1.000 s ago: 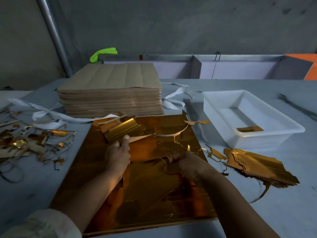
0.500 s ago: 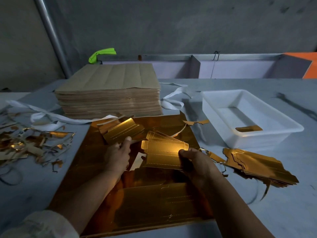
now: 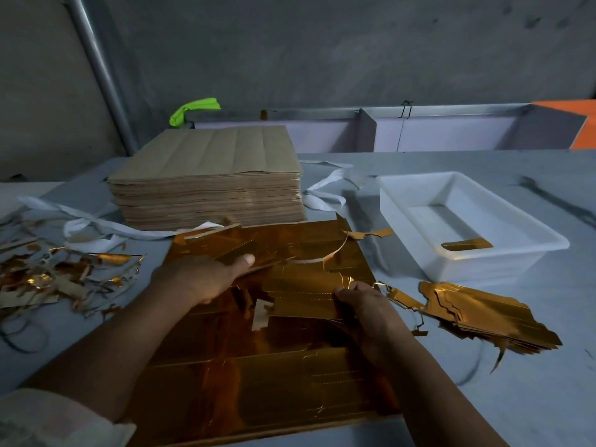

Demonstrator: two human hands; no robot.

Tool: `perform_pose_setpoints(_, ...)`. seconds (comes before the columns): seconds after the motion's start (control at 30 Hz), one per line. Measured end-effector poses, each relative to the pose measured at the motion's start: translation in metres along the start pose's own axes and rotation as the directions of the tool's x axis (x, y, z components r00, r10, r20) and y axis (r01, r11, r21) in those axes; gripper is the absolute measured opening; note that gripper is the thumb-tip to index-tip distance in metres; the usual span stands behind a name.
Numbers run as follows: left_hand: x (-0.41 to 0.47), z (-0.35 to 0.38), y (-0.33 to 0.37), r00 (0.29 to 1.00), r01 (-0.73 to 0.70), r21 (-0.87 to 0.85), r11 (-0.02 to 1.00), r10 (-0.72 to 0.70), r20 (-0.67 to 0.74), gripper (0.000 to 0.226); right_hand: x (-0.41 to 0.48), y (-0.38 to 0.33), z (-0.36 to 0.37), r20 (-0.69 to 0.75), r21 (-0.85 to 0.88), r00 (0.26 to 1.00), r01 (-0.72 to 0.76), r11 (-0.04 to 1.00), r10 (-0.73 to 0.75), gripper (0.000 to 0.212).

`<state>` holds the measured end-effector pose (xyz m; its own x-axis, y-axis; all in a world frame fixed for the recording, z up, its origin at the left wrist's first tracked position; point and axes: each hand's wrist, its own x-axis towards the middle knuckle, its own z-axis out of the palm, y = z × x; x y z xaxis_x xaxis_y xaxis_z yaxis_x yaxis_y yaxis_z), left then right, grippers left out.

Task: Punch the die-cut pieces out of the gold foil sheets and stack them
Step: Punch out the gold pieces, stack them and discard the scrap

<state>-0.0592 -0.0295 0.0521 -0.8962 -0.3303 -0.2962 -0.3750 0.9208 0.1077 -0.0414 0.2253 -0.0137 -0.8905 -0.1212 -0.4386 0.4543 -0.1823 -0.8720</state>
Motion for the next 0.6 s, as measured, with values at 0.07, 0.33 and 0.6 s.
perform_pose_setpoints(0.07,0.001,-0.015,0.001,0.994,0.027,0.131,0.991,-0.012,-0.112,0.100,0.002,0.002,0.000,-0.017,-0.007,1.000,0.006,1.000,-0.006,0.013)
perform_pose_setpoints(0.33,-0.018,-0.029,0.040,0.944,-0.328,-0.149,0.933,0.319,-0.080,0.034,0.000,0.006,0.002,0.011,-0.141,0.994,0.111,0.984,-0.110,0.019)
perform_pose_setpoints(0.6,-0.018,-0.009,0.053,0.870,-0.194,-0.518,0.833,0.390,0.301,0.046,-0.010,0.010,0.004,0.087,-0.211,0.965,0.261,0.942,-0.248,0.016)
